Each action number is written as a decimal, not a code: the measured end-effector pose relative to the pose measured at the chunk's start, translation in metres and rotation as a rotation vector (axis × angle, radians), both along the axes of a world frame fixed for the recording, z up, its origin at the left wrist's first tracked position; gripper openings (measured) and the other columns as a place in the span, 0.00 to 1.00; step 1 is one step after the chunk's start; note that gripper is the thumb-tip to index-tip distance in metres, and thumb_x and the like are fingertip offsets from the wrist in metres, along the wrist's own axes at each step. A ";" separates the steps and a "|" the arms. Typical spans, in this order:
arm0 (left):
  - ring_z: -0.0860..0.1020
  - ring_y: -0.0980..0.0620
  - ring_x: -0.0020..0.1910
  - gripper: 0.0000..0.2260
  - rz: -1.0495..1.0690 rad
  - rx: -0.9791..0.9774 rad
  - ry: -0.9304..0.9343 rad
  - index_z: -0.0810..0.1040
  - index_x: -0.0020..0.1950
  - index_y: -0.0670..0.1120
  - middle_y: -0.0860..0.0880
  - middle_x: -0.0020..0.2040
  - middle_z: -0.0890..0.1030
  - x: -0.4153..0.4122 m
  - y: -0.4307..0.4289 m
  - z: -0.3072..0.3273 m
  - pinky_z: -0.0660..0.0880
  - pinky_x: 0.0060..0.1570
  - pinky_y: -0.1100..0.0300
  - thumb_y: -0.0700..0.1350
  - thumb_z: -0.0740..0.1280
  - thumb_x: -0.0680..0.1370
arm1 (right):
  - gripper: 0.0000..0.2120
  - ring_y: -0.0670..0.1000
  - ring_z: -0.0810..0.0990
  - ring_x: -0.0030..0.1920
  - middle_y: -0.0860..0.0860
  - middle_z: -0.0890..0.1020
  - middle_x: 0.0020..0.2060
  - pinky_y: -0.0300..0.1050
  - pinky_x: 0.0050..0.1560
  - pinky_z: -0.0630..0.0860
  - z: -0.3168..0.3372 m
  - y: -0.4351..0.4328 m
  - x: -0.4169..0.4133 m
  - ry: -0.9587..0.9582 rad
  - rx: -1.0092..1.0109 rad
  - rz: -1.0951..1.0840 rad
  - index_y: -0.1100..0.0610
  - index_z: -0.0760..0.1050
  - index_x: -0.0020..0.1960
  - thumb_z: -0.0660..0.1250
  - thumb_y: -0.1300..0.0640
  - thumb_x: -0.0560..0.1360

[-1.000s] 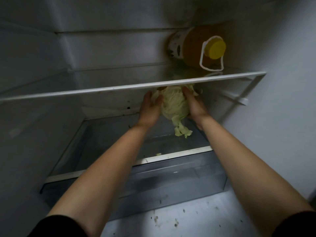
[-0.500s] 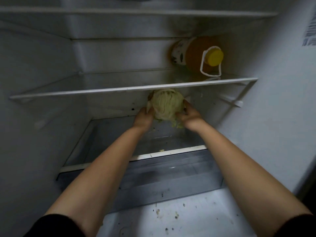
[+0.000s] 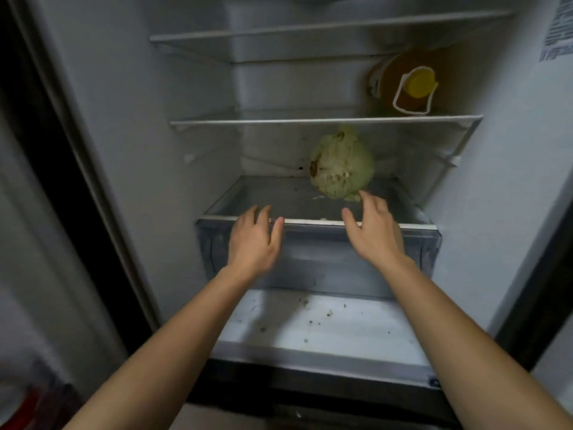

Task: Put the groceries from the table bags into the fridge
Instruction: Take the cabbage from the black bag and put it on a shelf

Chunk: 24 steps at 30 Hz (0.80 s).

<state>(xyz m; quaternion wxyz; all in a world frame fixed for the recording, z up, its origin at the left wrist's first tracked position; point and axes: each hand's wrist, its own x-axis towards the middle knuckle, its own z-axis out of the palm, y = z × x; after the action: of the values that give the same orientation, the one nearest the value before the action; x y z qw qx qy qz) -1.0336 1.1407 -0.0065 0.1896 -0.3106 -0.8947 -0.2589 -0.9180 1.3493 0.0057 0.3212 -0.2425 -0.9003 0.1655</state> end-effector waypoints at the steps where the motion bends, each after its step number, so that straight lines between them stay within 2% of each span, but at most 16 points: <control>1: 0.65 0.41 0.74 0.30 0.000 -0.018 -0.001 0.68 0.74 0.44 0.40 0.74 0.68 0.005 -0.011 -0.006 0.63 0.72 0.46 0.61 0.48 0.81 | 0.28 0.63 0.75 0.64 0.61 0.71 0.70 0.56 0.63 0.70 -0.008 -0.006 0.001 -0.028 0.048 -0.005 0.57 0.64 0.75 0.58 0.43 0.81; 4: 0.52 0.49 0.80 0.27 -0.041 -0.100 -0.098 0.61 0.78 0.47 0.47 0.80 0.57 0.018 -0.033 -0.015 0.58 0.75 0.44 0.59 0.49 0.83 | 0.29 0.64 0.77 0.61 0.62 0.75 0.67 0.56 0.64 0.67 -0.017 -0.017 0.005 -0.047 0.154 -0.038 0.60 0.67 0.74 0.53 0.42 0.81; 6: 0.48 0.51 0.80 0.27 -0.028 -0.182 -0.092 0.57 0.80 0.48 0.49 0.81 0.53 0.025 -0.041 -0.009 0.55 0.76 0.43 0.59 0.50 0.84 | 0.28 0.63 0.76 0.63 0.62 0.75 0.67 0.56 0.65 0.66 -0.014 -0.021 0.009 -0.054 0.148 -0.033 0.60 0.67 0.74 0.53 0.43 0.81; 9: 0.50 0.48 0.80 0.27 0.016 -0.252 -0.074 0.58 0.79 0.49 0.47 0.81 0.55 0.038 -0.045 0.003 0.55 0.75 0.44 0.59 0.50 0.83 | 0.28 0.62 0.73 0.66 0.62 0.73 0.69 0.57 0.68 0.64 -0.010 -0.026 0.016 -0.092 0.147 -0.007 0.59 0.65 0.75 0.55 0.44 0.82; 12: 0.50 0.46 0.80 0.27 0.049 -0.252 -0.083 0.57 0.79 0.49 0.45 0.81 0.54 0.053 -0.057 0.008 0.54 0.76 0.44 0.60 0.50 0.83 | 0.29 0.62 0.67 0.72 0.62 0.69 0.72 0.61 0.74 0.56 -0.011 -0.034 0.027 -0.113 0.147 0.010 0.59 0.63 0.76 0.53 0.43 0.82; 17: 0.48 0.47 0.80 0.27 0.048 -0.225 -0.076 0.57 0.79 0.49 0.46 0.81 0.53 0.095 -0.106 0.006 0.52 0.76 0.44 0.60 0.49 0.83 | 0.28 0.61 0.62 0.75 0.61 0.67 0.74 0.64 0.75 0.53 -0.017 -0.083 0.048 -0.081 0.116 0.028 0.58 0.62 0.76 0.55 0.43 0.81; 20: 0.50 0.46 0.80 0.27 0.073 -0.209 0.042 0.58 0.79 0.49 0.46 0.81 0.55 0.126 -0.158 0.003 0.52 0.76 0.43 0.61 0.48 0.83 | 0.28 0.60 0.61 0.76 0.60 0.66 0.74 0.63 0.76 0.53 -0.020 -0.135 0.061 -0.022 0.118 0.076 0.58 0.63 0.76 0.56 0.43 0.82; 24: 0.56 0.44 0.78 0.28 0.085 -0.138 0.260 0.66 0.76 0.47 0.43 0.78 0.62 0.176 -0.251 0.003 0.56 0.75 0.43 0.61 0.48 0.82 | 0.28 0.59 0.57 0.78 0.59 0.63 0.77 0.60 0.77 0.51 -0.022 -0.237 0.079 0.083 0.072 0.156 0.57 0.62 0.77 0.55 0.43 0.82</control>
<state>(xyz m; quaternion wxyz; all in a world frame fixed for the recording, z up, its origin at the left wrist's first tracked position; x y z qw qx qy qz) -0.8571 0.8894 -0.0033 0.2930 -0.3157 -0.8906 -0.1459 -0.8393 1.1126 -0.0159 0.3529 -0.1529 -0.9077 0.1675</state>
